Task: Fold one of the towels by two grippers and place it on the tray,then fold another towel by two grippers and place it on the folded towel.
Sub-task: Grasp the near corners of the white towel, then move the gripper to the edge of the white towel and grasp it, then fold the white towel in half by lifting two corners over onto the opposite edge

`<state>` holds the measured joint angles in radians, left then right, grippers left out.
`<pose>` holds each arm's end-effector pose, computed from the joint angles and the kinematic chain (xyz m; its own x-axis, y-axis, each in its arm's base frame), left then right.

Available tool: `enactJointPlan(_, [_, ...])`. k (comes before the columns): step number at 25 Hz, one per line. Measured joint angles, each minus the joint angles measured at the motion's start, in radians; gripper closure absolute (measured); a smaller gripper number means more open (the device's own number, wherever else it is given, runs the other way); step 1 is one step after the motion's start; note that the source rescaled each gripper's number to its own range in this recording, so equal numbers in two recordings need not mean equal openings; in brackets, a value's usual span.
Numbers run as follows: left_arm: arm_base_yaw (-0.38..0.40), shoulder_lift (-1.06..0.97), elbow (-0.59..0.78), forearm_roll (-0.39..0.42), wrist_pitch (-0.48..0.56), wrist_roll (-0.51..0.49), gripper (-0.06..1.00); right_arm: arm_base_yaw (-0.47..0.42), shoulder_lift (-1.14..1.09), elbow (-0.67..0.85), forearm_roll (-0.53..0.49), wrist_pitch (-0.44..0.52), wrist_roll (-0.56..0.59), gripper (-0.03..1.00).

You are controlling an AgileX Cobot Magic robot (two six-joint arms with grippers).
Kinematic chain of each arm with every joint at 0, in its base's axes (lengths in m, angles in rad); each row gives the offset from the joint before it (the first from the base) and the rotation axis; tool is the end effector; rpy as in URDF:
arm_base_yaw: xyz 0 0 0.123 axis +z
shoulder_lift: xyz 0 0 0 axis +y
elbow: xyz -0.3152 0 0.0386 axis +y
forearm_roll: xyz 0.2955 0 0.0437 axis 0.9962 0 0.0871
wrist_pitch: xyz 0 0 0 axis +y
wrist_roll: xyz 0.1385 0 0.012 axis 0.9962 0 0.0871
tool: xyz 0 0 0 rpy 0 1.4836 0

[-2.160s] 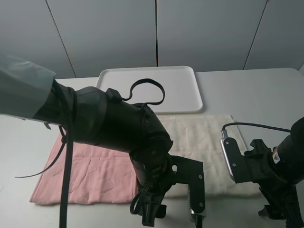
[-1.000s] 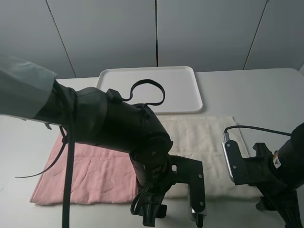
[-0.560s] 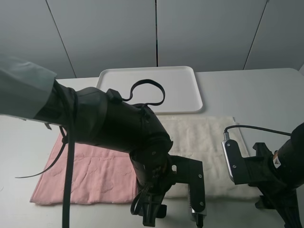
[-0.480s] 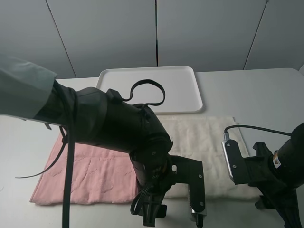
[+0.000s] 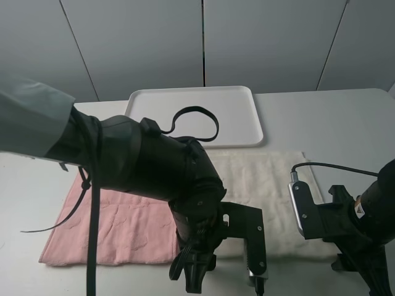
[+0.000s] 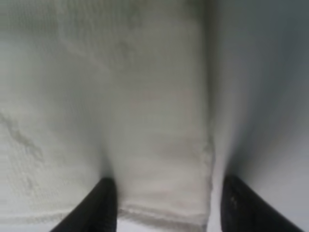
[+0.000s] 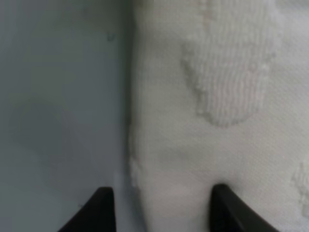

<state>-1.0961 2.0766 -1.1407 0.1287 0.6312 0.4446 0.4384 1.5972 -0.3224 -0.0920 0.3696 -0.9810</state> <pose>0.1967 -0.3598 0.0300 0.0726 0.9965 -0.0415 0.9912 -0.0675 0.1137 0.1621 0.0709 0.0282 -0.0661 -0.9976 0.0218 -0.9974 0.0654 -0.0292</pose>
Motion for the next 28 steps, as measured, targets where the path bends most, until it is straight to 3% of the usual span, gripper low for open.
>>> enactJointPlan(6, [0.0,0.002,-0.002,0.01,-0.002,0.0,0.47,0.0,0.0,0.0,0.0,0.0,0.001,0.49])
enactJointPlan(9, [0.0,0.004,-0.004,0.023,-0.012,0.0,0.68,0.0,0.0,0.0,0.0,0.0,0.002,0.49])
enactJointPlan(11, [0.0,0.008,-0.009,0.038,-0.019,0.0,0.89,0.0,0.0,0.0,0.0,0.0,0.002,0.49])
enactJointPlan(12, [0.0,0.008,-0.009,0.04,-0.021,0.0,0.92,0.0,0.0,0.0,0.0,0.0,0.005,0.5])
enactJointPlan(14, [0.0,0.008,-0.009,0.043,-0.021,0.002,0.94,0.0,0.0,0.0,0.0,-0.008,0.022,0.63])
enactJointPlan(17, [0.0,0.008,-0.009,0.043,-0.021,0.002,0.94,0.0,0.002,0.0,0.002,-0.037,0.06,0.93])
enactJointPlan(24, [0.0,0.008,-0.009,0.043,-0.019,0.0,0.94,0.0,0.002,0.0,0.023,-0.045,0.079,0.96])
enactJointPlan(28, [0.0,0.008,-0.009,0.043,-0.019,-0.049,0.94,0.0,0.002,0.0,0.067,-0.049,0.081,0.96])
